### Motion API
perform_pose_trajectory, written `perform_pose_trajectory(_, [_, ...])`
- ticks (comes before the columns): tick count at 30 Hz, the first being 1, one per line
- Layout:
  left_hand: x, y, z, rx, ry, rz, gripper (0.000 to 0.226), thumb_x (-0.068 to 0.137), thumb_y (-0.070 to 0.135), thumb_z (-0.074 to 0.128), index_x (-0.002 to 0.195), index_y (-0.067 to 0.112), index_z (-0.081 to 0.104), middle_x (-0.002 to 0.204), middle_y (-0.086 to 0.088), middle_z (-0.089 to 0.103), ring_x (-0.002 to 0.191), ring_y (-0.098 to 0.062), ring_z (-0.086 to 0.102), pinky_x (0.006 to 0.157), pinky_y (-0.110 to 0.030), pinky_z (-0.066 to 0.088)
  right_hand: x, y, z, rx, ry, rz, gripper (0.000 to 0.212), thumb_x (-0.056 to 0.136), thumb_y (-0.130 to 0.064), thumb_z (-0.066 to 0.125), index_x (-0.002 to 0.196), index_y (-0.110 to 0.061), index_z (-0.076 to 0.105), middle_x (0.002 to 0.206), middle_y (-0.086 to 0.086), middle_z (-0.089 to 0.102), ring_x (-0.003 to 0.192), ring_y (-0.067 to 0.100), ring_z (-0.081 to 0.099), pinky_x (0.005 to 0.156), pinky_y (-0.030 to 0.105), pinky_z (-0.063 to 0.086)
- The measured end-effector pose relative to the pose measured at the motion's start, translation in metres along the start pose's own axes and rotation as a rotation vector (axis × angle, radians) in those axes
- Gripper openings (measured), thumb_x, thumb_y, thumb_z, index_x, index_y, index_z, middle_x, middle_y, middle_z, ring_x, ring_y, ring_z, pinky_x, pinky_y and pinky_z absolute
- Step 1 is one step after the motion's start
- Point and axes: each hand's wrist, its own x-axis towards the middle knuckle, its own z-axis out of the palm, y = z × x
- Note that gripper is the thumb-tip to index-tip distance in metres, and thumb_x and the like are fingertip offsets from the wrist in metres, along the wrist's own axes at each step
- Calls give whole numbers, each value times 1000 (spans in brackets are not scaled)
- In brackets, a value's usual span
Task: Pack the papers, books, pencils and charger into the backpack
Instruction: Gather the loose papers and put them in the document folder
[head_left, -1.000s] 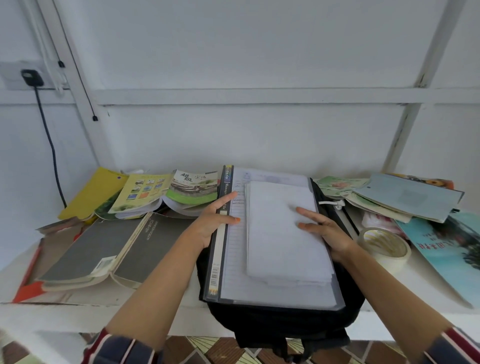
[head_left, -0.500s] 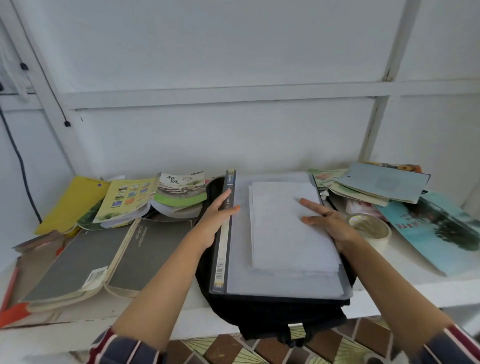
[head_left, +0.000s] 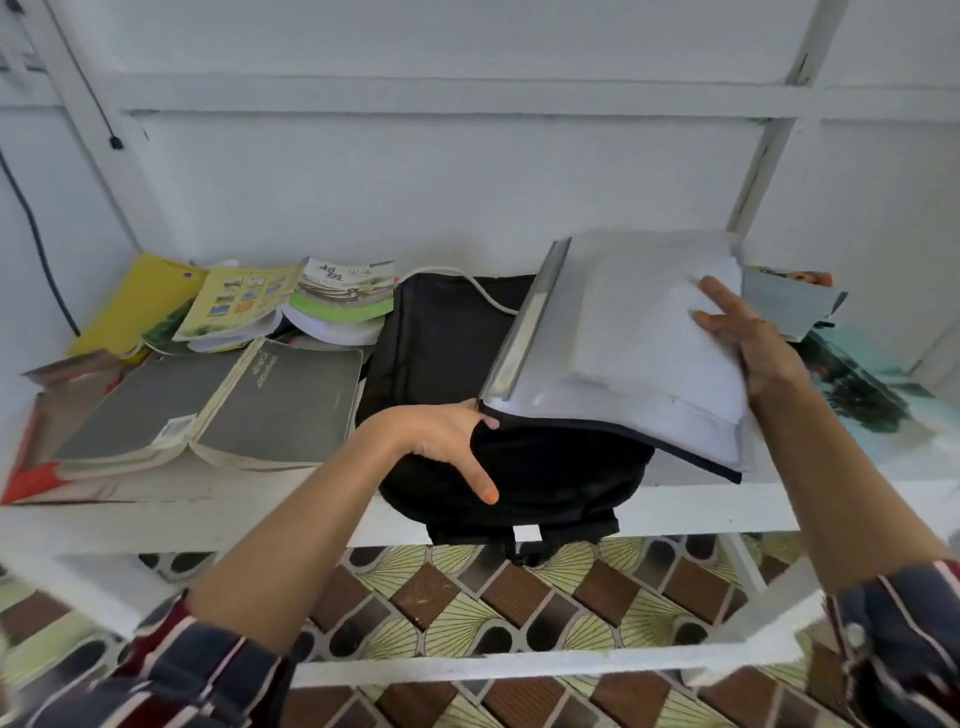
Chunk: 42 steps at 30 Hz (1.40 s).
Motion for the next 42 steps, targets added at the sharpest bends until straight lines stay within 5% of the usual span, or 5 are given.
perform_pose_trajectory(11, [-17, 21, 14, -79, 300, 37, 22, 79, 5, 71, 93, 22, 67, 102, -5, 69, 95, -12, 64, 97, -31, 47, -32, -22, -50, -45, -100, -19, 51, 94, -3, 37, 140, -23, 35, 112, -10, 60, 85, 3, 68, 68, 18, 54])
perform_pose_trajectory(22, [-26, 49, 27, -61, 64, 10, 42, 73, 5, 76, 83, 31, 45, 95, 8, 61, 88, -17, 55, 75, -22, 47, -43, -22, -48, 17, -109, -7, 51, 94, -1, 37, 142, -18, 33, 97, -10, 71, 83, 9, 69, 68, 22, 56])
perform_pose_trajectory(27, [-26, 33, 28, -134, 215, 55, 55, 77, -2, 67, 120, 26, 48, 91, -1, 66, 83, -15, 64, 88, -31, 51, -46, -24, -38, 17, -99, -20, 50, 95, 0, 35, 141, -19, 34, 88, -13, 71, 75, 6, 69, 64, 20, 55])
perform_pose_trajectory(36, [-12, 6, -12, 63, 825, 303, 37, 86, -15, 44, 84, 14, 65, 93, 1, 60, 90, -8, 59, 86, -22, 43, -47, -34, -34, 38, -48, -50, 50, 96, -1, 32, 142, -21, 32, 107, -14, 59, 78, 0, 68, 60, 17, 54])
perform_pose_trajectory(42, [14, 0, -11, 459, 628, 72, 34, 98, 14, 38, 115, 26, 65, 128, -1, 40, 122, -22, 35, 104, -36, 30, -49, -33, -41, 37, -20, -44, 45, 95, -1, 33, 131, -26, 40, 97, -18, 68, 77, 1, 69, 61, 17, 54])
